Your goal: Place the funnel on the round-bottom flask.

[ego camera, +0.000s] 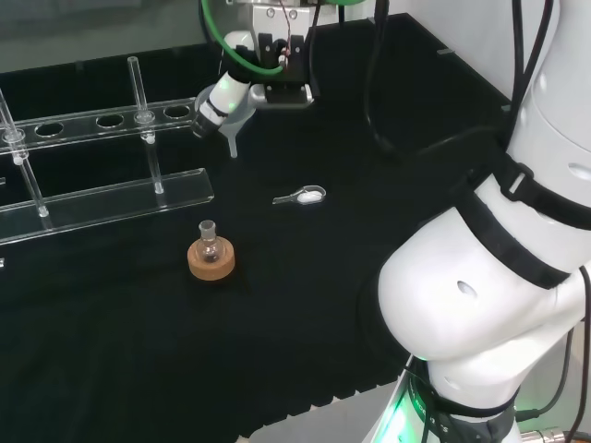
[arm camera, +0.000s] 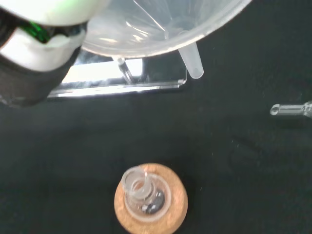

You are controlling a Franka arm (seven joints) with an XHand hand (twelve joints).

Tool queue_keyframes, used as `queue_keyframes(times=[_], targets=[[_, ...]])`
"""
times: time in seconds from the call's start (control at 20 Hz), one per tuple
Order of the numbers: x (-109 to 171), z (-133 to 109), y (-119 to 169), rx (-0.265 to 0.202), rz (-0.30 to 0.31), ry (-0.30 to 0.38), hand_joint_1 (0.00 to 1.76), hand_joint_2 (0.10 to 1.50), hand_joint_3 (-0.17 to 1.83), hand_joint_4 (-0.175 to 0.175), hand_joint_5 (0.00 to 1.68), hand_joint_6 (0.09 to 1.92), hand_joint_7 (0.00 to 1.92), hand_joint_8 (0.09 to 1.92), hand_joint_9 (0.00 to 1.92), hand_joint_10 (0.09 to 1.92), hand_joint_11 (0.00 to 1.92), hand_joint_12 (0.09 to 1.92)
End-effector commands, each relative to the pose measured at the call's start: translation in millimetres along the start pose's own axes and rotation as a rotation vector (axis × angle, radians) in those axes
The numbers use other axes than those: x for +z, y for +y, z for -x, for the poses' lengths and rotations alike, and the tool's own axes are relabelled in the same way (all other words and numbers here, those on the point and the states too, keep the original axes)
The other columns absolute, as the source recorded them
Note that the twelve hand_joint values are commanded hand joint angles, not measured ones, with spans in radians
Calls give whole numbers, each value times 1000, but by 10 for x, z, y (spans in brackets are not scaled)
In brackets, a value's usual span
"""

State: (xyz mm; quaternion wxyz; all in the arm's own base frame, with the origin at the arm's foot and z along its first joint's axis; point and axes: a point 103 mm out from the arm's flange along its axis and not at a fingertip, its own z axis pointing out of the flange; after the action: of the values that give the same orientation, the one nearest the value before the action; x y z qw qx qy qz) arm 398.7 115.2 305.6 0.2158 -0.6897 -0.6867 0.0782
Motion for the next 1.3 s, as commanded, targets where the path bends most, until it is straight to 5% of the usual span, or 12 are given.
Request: queue_keyframes(times=[0.05,0.6,1.3], targets=[[226,-133,-70,-18,-40,-1,993,494,684,-2,1056,528,1333,317,1302,222,689,1259],[597,-203,-81,-9,-122,29,991,493,691,-4,1060,526,1340,309,1308,212,688,1259],[614,-383,-93,-27,-131,94,989,491,696,-10,1065,525,1352,303,1315,202,687,1260]])
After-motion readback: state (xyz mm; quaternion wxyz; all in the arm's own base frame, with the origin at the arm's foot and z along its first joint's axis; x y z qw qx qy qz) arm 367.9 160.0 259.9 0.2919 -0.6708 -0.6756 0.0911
